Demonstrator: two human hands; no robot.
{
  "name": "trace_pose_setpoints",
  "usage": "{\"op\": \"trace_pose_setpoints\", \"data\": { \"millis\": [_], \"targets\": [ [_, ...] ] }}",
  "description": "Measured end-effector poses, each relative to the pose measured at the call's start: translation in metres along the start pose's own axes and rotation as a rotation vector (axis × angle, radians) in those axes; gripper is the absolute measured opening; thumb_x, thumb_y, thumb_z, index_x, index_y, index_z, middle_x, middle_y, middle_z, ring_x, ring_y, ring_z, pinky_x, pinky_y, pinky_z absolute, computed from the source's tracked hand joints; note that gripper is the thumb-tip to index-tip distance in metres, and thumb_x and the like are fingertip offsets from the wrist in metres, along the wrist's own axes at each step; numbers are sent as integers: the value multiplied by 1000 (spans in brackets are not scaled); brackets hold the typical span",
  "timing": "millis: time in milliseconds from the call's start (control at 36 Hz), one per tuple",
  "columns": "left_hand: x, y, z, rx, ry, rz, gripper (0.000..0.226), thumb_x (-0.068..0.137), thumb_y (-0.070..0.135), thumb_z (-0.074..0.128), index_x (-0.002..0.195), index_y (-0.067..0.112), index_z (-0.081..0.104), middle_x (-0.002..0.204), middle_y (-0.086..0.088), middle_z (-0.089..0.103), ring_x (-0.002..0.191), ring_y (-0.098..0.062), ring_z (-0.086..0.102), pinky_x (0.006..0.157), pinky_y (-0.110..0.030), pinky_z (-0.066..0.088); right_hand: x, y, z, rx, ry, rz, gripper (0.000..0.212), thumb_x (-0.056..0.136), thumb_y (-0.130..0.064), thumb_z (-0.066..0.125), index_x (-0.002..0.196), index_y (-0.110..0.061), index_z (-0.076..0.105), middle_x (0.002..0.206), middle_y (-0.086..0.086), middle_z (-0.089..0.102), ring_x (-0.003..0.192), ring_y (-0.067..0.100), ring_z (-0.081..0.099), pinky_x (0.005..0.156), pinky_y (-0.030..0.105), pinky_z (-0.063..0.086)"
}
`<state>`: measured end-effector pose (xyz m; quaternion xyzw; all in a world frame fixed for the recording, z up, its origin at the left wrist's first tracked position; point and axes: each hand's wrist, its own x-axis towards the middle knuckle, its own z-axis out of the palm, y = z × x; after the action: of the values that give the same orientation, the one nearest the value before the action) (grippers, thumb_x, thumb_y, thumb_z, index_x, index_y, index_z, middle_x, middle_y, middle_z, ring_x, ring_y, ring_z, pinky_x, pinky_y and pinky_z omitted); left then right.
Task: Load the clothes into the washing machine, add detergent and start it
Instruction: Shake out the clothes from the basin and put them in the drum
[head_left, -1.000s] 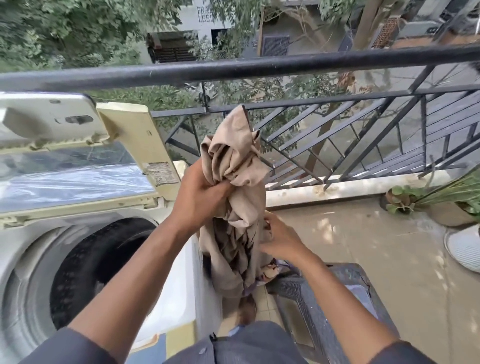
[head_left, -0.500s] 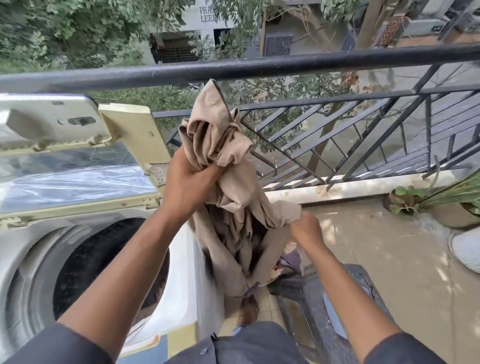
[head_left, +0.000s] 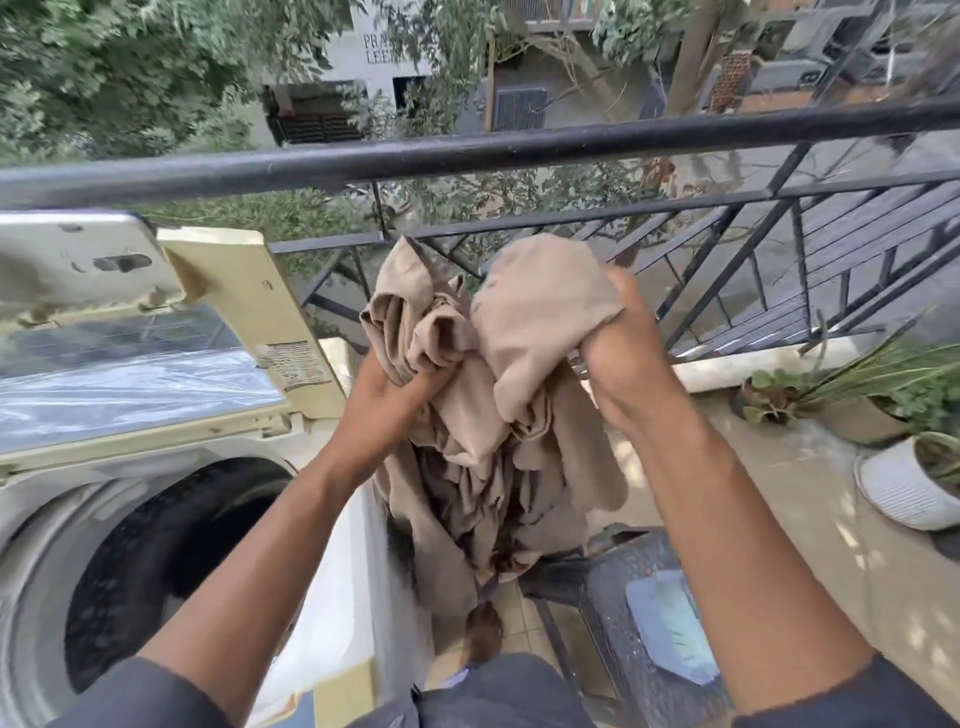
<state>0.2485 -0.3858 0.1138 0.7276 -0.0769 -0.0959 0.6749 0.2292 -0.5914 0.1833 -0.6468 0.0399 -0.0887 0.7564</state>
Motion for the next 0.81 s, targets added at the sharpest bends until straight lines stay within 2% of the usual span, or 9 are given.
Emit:
{"op": "trace_pose_setpoints", "data": {
  "millis": [56, 139, 278, 389, 500, 556, 611, 722, 806],
  "targets": [
    [-3, -1, 1, 11, -87, -6, 52, 84, 35, 88, 128, 37, 62, 116, 27, 76, 114, 5, 70, 93, -15, 55, -6, 4, 19, -31, -104, 44, 25, 90, -6, 54, 79, -17, 73, 76, -7, 71, 72, 6, 62, 64, 25, 51],
    [-5, -2, 3, 2, -166, -16, 88, 67, 57, 93, 140, 22, 59, 126, 11, 76, 119, -6, 71, 92, -27, 62, -13, 9, 35, -227, -184, 102, 34, 79, -5, 48, 95, -21, 74, 83, -4, 77, 78, 9, 72, 68, 31, 58],
    [-3, -6, 9, 72, 26, 78, 38, 84, 8, 89, 106, 33, 70, 95, 23, 79, 94, 6, 74, 78, -15, 57, -11, 14, 31, -301, -307, 149, 48, 83, 7, 54, 118, -20, 71, 95, -9, 76, 90, 5, 69, 72, 27, 54],
    [0, -7, 4, 89, 80, 54, 22, 80, 18, 78, 97, 33, 75, 92, 18, 81, 92, 0, 75, 78, -24, 61, -13, 15, 10, -299, -305, 112, 49, 84, 1, 62, 122, -29, 69, 114, -9, 77, 112, 8, 69, 95, 33, 57],
    [3, 1, -4, 3, 117, 69, 24, 80, 18, 76, 102, 28, 76, 94, 17, 81, 95, -2, 76, 79, -22, 60, -18, 47, -19, -432, -80, 128, 56, 73, -9, 60, 128, -19, 67, 119, 0, 72, 114, 15, 68, 99, 35, 56],
    [5, 9, -9, -32, 121, 88, 26, 84, 9, 81, 104, 24, 75, 93, 19, 81, 94, 0, 76, 78, -19, 58, -23, 78, -41, -640, -28, 213, 68, 75, 5, 55, 135, -25, 61, 126, -1, 65, 120, 19, 62, 99, 40, 54],
    [6, 19, -14, -49, 107, 107, 29, 91, -4, 77, 104, 22, 75, 90, 21, 80, 91, 4, 75, 75, -15, 57, -28, 114, -62, -848, -91, 377, 80, 81, 9, 58, 149, -31, 46, 141, 6, 56, 132, 28, 55, 99, 46, 52],
    [8, 37, -21, -71, 122, 148, 33, 93, -7, 73, 102, 25, 75, 92, 17, 81, 94, 0, 76, 78, -17, 58, -36, 191, -84, -1042, -271, 650, 105, 79, -24, 75, 159, -44, 10, 156, 16, 41, 136, 42, 49, 100, 47, 49],
    [12, 45, -22, -97, 125, 177, 46, 93, -5, 73, 87, 39, 82, 92, 17, 81, 95, 1, 76, 80, -19, 59, -35, 240, -86, -1133, -264, 741, 65, 98, -11, 58, 157, -19, 34, 142, 25, 51, 128, 44, 55, 103, 46, 49]
  ]
}}
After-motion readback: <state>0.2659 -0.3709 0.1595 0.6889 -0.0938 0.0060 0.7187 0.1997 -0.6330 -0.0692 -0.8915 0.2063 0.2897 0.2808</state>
